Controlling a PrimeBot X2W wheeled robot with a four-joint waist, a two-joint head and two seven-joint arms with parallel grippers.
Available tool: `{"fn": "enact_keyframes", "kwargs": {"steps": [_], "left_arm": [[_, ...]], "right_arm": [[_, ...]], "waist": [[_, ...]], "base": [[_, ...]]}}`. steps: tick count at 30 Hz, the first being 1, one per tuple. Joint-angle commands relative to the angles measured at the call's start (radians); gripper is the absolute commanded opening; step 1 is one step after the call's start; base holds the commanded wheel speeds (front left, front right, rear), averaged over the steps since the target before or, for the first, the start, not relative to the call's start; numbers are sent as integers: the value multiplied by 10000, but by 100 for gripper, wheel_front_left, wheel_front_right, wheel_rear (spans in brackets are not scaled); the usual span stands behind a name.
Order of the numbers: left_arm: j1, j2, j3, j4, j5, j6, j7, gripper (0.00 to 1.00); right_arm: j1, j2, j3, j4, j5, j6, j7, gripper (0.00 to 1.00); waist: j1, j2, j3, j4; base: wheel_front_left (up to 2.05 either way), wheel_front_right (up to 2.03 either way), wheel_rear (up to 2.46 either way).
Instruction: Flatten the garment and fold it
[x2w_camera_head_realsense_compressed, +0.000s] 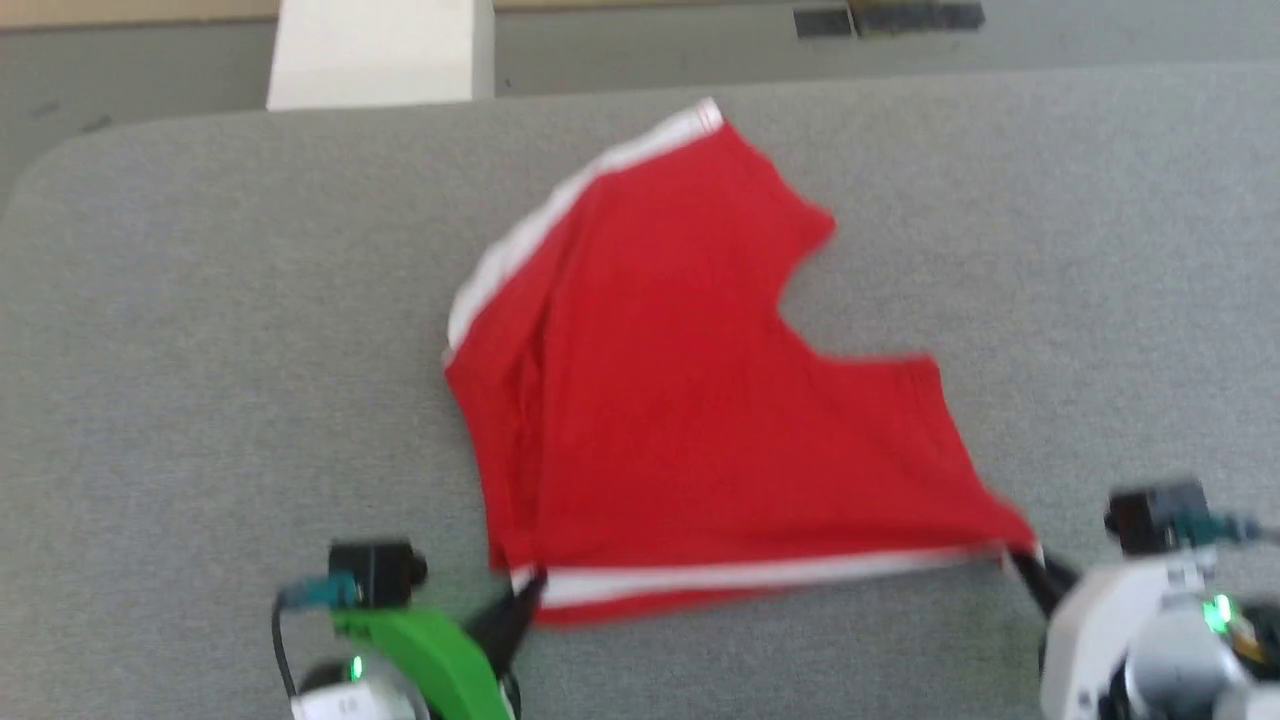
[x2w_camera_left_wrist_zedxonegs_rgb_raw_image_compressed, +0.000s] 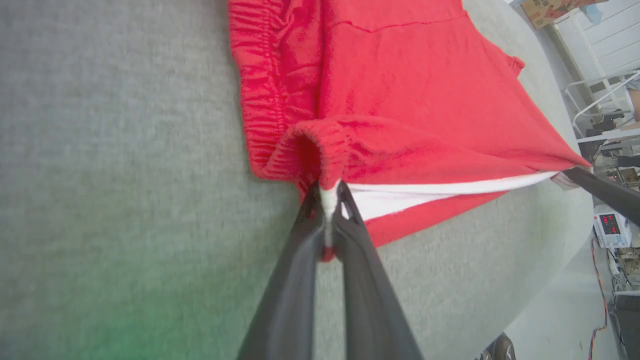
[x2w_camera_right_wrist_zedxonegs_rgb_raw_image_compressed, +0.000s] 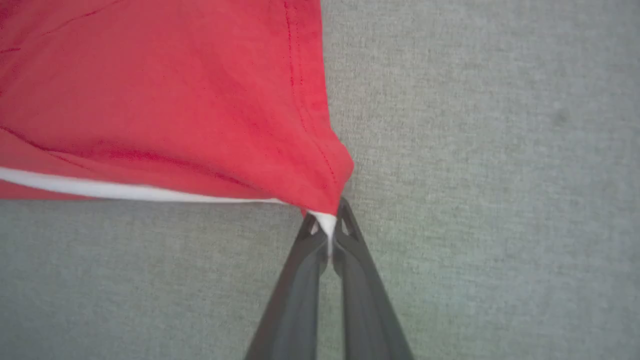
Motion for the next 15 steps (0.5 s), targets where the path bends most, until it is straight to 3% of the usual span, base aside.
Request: {"fn": "enact_keyframes", "kwargs": {"steps": [1,8,15], "left_arm": [[488,258,-26,-252,-92,207,105,0],[1652,586,-321,-1733,63,625,322,0],[1022,-168,-315,-2234,245,557,-477,0]], "right_arm": [[595,198,-273,-380,-121,-21,279,0],[2449,905,-885,-2219,-490,-21,1053,0],[1622,923,-774,-2915,-933,-21,345,0]], "waist": [[1,0,-568,296],[1,0,-755,461],[1,0,-790,734]], "base": [[0,0,0],[0,0,0],[0,0,0]]}}
